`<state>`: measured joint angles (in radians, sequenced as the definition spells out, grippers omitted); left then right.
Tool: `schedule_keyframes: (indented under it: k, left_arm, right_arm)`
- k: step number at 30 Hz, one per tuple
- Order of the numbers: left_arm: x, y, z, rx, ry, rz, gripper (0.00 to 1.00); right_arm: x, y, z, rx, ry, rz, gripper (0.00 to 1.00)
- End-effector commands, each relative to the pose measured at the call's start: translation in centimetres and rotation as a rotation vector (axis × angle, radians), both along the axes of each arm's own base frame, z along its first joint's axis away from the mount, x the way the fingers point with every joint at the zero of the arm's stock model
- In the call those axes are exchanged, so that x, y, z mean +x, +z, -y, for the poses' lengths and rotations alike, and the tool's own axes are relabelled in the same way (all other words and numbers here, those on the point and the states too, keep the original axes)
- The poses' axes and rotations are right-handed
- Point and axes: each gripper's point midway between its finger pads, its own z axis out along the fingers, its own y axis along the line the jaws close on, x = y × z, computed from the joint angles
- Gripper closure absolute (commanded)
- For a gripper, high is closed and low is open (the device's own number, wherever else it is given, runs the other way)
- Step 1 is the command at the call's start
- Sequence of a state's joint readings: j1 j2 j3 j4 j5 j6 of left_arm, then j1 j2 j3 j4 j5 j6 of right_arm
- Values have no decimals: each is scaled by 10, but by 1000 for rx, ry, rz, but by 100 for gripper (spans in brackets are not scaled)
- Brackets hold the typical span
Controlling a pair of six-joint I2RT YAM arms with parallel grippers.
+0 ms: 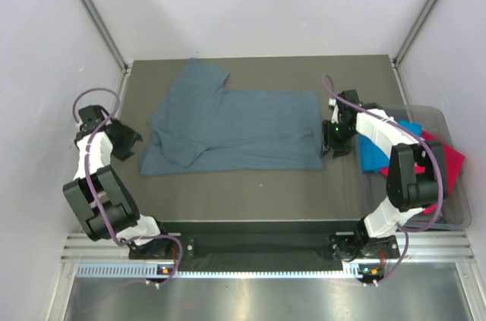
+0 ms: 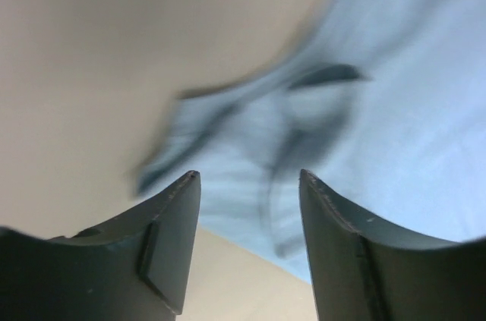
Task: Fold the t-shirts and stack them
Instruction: Fold the tshirt
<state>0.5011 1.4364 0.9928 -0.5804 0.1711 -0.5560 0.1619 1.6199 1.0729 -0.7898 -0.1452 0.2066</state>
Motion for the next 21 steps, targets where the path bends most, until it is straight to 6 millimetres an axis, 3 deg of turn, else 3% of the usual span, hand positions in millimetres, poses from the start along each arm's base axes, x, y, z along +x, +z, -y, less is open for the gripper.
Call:
schedule_keyframes:
  k: [1,7,15,21]
  left_arm:
    - [45,23,40,-118,-191,155,39]
    - [65,11,65,-151,-227,130,37]
    - [58,-14,73,-205,-208,72,40]
    - [60,-29,79,-225,-221,50,40]
  right_arm:
    - [35,20,-13,12,80,87,53]
    - [65,20,-33,-20,159,134,43]
    - [108,24,-56,-15,208,179,49]
    - [117,15,-60,-15,207,170,51]
